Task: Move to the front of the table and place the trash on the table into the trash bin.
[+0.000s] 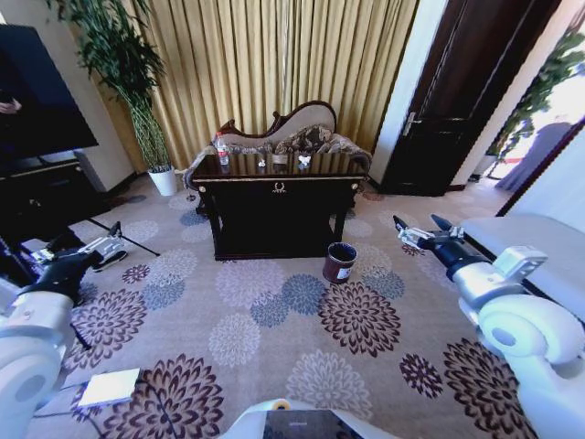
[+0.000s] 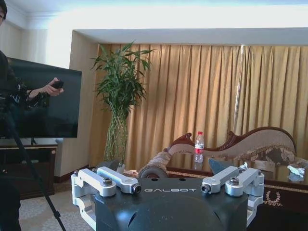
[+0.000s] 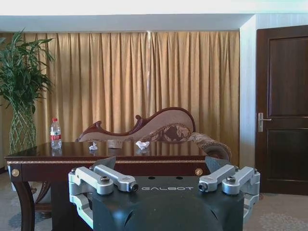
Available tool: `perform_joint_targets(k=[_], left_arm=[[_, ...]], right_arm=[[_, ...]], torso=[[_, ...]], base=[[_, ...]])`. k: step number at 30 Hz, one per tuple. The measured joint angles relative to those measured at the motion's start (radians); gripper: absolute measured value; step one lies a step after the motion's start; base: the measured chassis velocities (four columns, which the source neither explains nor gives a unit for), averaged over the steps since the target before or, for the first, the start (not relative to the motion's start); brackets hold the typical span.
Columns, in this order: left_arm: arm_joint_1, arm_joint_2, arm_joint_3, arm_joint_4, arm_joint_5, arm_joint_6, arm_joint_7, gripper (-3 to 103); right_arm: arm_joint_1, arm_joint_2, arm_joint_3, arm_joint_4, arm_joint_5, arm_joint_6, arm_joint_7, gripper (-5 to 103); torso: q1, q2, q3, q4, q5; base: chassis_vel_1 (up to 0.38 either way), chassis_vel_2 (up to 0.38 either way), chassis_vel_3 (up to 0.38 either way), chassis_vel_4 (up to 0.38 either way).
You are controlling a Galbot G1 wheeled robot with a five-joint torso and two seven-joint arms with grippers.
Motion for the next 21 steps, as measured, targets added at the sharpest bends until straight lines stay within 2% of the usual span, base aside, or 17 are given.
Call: perform_joint_targets(k=[21], left_arm=[[0.003, 0.003, -0.002, 0.000, 0.001, 0.000, 0.000, 100]], right_arm=[[-0.001, -0.001, 0.012, 0.000, 0.004, 0.001, 0.001, 100]], torso=[[0.000, 0.000, 0.000, 0.0000, 0.0000]], base=[[0.000, 0.000, 0.000, 0.000]])
